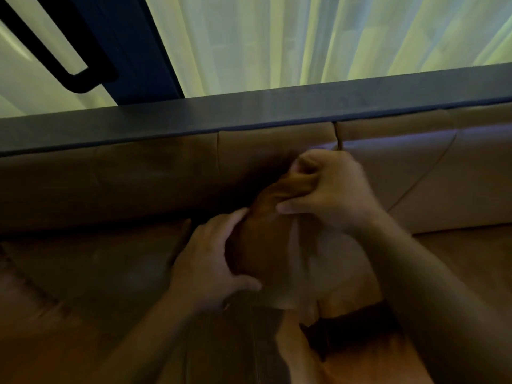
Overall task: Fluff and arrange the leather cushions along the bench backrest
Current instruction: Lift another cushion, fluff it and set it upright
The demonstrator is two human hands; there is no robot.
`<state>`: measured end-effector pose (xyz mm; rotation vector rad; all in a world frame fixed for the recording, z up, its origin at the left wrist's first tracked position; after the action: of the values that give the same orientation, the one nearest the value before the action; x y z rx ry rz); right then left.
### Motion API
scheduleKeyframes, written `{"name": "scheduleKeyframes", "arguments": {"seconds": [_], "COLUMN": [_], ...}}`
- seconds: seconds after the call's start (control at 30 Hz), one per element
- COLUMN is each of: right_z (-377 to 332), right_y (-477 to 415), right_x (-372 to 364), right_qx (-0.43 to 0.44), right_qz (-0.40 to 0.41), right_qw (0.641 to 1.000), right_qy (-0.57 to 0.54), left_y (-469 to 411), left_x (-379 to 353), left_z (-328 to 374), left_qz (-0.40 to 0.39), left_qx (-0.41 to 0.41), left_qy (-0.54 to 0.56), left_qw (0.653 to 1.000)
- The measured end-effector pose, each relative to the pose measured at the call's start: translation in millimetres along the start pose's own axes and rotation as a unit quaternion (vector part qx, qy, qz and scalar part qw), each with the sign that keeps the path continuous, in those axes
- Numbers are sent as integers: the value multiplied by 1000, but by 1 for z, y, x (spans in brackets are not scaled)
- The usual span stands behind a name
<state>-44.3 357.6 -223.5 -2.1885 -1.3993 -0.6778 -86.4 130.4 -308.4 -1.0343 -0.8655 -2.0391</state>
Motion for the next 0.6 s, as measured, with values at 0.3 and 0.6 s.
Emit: {"name": "scheduleKeyframes", "arguments": {"seconds": [0.3,0.6], "right_z": [36,63], "right_y": [41,66], "right_x": [14,12], "right_qx": [-39,-90], "right_qz": [-22,-42], "right_qw": [964,995], "right_qy": [264,15], "left_y": [-36,-12], "left_x": [34,89], "left_z": [63,79], "left_qz": [35,-34], "left_qx": [-155,-247], "left_qy": [-145,66], "left_qw": [977,966]}}
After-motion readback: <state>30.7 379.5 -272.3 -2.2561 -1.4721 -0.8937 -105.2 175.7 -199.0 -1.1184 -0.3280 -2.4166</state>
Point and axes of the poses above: each hand's wrist, its own y-axis away from the middle knuckle, its own x-axis out of the back of the hand, z = x × y, the point moved 6 cm from there along -y, towards the middle knuckle, and after that the axes turned 6 degrees about z, right-handed, at the moved point
